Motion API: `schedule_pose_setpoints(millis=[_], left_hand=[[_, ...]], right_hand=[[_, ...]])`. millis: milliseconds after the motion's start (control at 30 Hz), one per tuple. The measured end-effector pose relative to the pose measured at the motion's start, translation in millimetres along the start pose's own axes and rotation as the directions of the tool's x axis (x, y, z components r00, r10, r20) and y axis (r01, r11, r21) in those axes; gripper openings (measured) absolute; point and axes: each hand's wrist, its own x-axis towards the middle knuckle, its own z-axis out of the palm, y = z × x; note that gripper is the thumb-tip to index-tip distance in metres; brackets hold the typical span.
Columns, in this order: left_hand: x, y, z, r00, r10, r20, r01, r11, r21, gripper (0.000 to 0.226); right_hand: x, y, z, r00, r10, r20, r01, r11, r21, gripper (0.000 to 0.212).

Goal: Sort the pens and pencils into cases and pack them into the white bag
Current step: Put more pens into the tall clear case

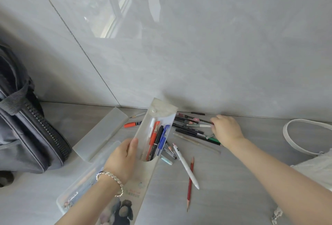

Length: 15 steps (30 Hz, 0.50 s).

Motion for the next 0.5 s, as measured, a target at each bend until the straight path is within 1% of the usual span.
schedule_pose_setpoints(millis=[33, 67, 100, 167, 200, 233, 267, 333, 400, 500], left_hand=[[-1.1, -1.9, -0.2, 1.000, 0.001, 0.011, -0.001, 1.000, 0.003, 0.031], [-3.3, -3.3, -0.6, 1.000, 0.000, 0.020, 0.000, 1.000, 0.006, 0.032], [-5.0, -4.8, -0.4, 1.000, -0.008, 0.030, 0.007, 1.000, 0.013, 0.032], [-8.5, -6.2, 0.5, 0.998, -0.032, 0.054, 0.030, 0.999, 0.032, 0.031], [-10.6, -6.5, 1.1, 0.997, -0.041, 0.068, 0.038, 0.998, 0.043, 0.031], [-13.1, -6.8, 2.1, 0.996, -0.043, 0.079, 0.039, 0.998, 0.053, 0.031], [-16.2, -6.4, 2.6, 0.995, -0.041, 0.089, 0.036, 0.997, 0.064, 0.031], [-21.9, -4.7, 3.2, 0.994, -0.026, 0.105, 0.016, 0.996, 0.092, 0.030], [-27.5, -2.3, 4.3, 0.994, 0.008, 0.113, -0.023, 0.992, 0.126, 0.032], [-39.7, 3.0, 6.2, 0.984, 0.080, 0.158, -0.105, 0.982, 0.160, 0.028]], right_hand=[[-7.5, 1.3, -6.0, 0.999, 0.041, -0.011, -0.039, 0.992, 0.118, 0.022], [-17.9, 1.9, -14.6, 0.996, 0.092, -0.021, -0.084, 0.960, 0.266, 0.021], [-28.8, 1.1, -25.4, 0.990, 0.134, -0.037, -0.106, 0.902, 0.418, 0.019], [-49.1, -3.2, -51.2, 0.987, 0.146, -0.072, -0.069, 0.774, 0.629, 0.013], [-58.5, -5.8, -66.4, 0.990, 0.116, -0.077, -0.029, 0.714, 0.699, 0.012], [-67.5, -9.2, -83.7, 0.995, 0.063, -0.072, 0.011, 0.669, 0.743, 0.017], [-76.0, -12.2, -102.0, 0.998, -0.008, -0.058, 0.049, 0.646, 0.761, 0.023], [-85.3, -16.1, -131.0, 0.990, -0.141, 0.009, 0.084, 0.635, 0.768, 0.026], [-89.3, -21.5, -148.4, 0.973, -0.214, 0.083, 0.081, 0.658, 0.749, 0.023], [-91.2, -39.9, -153.8, 0.964, -0.241, 0.117, 0.101, 0.731, 0.675, 0.011]])
